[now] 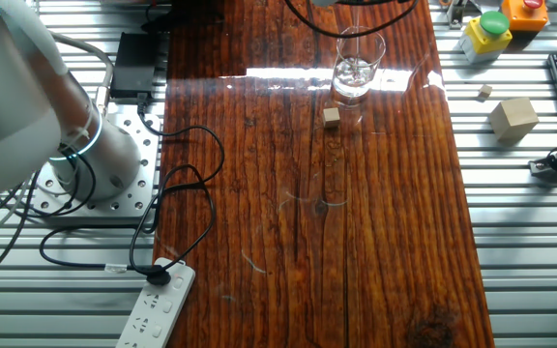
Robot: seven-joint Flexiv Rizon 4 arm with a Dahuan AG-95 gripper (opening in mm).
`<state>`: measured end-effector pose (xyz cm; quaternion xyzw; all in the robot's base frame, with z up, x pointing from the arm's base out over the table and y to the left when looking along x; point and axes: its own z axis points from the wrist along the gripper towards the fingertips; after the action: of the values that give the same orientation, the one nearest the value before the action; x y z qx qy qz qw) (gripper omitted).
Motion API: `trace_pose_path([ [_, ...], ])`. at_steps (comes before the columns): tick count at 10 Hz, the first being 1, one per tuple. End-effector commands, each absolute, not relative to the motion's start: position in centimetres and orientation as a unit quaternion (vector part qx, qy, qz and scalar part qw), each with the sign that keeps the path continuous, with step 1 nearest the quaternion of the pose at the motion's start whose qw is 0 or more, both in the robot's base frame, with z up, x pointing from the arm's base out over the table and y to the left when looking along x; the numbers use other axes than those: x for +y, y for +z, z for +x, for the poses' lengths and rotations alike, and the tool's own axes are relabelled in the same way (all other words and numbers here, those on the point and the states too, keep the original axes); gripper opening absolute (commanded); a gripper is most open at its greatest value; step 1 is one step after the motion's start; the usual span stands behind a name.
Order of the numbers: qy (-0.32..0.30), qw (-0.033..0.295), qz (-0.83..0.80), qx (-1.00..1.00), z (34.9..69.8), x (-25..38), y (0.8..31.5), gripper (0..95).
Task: Stir the beaker with a glass rod
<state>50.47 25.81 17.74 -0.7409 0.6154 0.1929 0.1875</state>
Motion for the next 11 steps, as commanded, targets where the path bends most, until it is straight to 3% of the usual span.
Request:
trace_pose_path([
  [1,0.194,0.187,-0.741,0.615,50.56,25.73,17.56,0.0],
  [11,0.181,0.163,-0.753,0.611,50.56,26.16,17.83,0.0],
])
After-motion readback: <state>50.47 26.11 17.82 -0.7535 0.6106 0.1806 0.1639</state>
